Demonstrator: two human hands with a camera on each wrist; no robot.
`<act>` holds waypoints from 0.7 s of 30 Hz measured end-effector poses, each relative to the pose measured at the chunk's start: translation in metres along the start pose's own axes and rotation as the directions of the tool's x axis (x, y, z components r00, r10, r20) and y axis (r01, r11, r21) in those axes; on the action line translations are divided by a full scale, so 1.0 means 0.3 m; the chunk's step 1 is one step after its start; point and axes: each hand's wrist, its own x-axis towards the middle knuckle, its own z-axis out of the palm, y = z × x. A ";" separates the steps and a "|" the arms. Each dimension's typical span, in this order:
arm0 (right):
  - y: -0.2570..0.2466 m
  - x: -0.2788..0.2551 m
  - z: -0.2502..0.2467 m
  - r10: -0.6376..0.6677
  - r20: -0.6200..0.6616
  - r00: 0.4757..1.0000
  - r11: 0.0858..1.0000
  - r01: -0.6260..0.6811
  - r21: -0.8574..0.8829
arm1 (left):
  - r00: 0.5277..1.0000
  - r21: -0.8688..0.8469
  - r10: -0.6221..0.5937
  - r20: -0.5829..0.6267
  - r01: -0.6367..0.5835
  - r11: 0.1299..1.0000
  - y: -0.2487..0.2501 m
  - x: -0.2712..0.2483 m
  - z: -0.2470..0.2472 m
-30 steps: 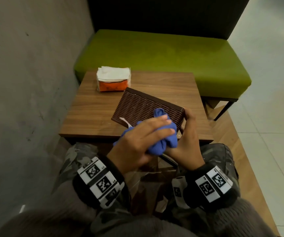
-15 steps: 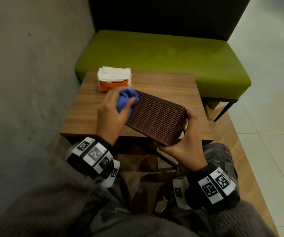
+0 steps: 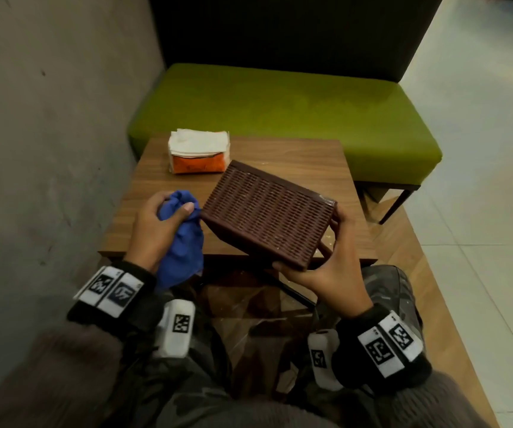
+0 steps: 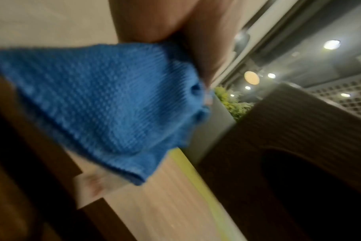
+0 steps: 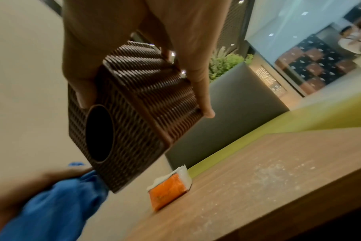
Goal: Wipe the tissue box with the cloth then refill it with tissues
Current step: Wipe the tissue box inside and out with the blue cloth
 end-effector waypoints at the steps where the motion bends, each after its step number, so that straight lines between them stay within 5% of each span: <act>1: -0.008 0.006 -0.012 0.023 -0.003 1.000 0.999 -0.023 0.033 | 0.997 -0.125 -0.013 0.081 0.023 0.992 0.002 -0.005 -0.027; 3: -0.018 0.018 -0.037 0.036 0.001 0.999 0.998 -0.036 0.057 | 0.949 -0.240 0.077 0.307 -0.001 0.971 0.014 -0.015 -0.076; 6: -0.031 0.034 -0.062 0.000 0.058 0.998 0.995 -0.005 0.095 | 0.785 -0.204 0.218 0.580 -0.119 0.972 0.060 -0.011 -0.110; 8: -0.028 0.038 -0.071 -0.056 0.115 0.992 0.993 0.044 0.109 | 0.687 -0.205 0.260 0.679 -0.163 0.965 0.109 -0.012 -0.120; 11: -0.038 0.036 -0.085 -0.050 0.177 0.983 0.989 0.025 0.143 | 0.610 -0.173 0.278 0.742 -0.226 0.959 0.181 -0.026 -0.125; 13: -0.035 0.038 -0.106 -0.019 0.200 0.980 0.992 -0.006 0.124 | 0.611 -0.111 0.268 0.745 -0.283 0.953 0.208 -0.037 -0.120; 18: 0.016 0.056 -0.097 0.044 0.285 0.958 0.999 -0.040 -0.022 | 0.726 0.126 0.277 0.629 -0.447 0.886 0.202 -0.056 -0.076; 21: 0.037 0.041 -0.038 0.070 0.185 0.980 0.987 -0.040 -0.158 | 0.755 0.307 0.279 0.593 -0.532 0.789 0.230 -0.080 -0.043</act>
